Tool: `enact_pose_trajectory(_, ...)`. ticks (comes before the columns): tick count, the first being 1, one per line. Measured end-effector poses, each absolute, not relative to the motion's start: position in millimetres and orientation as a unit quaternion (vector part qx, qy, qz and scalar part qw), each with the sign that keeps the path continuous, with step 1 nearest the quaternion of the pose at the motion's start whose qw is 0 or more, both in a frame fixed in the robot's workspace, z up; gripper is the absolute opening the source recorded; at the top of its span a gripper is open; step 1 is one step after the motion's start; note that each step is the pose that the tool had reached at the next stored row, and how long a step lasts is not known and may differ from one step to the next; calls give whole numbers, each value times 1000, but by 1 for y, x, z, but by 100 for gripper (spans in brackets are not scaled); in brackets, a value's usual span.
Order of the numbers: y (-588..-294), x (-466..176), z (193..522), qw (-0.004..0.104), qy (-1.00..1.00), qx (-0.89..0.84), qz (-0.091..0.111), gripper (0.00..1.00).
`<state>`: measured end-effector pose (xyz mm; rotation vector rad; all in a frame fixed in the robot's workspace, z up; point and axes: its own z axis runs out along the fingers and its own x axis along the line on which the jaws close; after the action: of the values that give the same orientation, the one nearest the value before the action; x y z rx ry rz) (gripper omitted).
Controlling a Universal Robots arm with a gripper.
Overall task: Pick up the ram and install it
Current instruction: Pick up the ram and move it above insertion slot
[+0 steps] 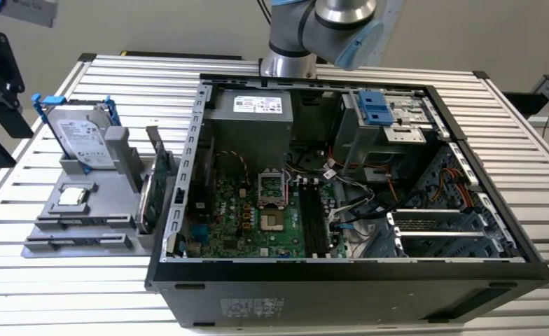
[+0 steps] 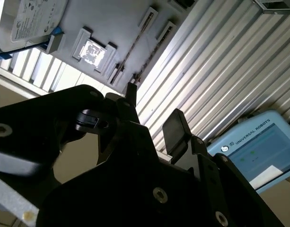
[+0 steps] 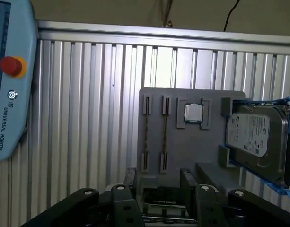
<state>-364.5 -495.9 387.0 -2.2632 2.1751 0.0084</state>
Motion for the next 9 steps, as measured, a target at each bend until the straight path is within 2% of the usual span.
enact_pose_trajectory(5, -496, -365, 384, -6, 693, -721, 11, 100)
enact_pose_trajectory(9, -496, -364, 382, -7, 692, -722, 12, 100)
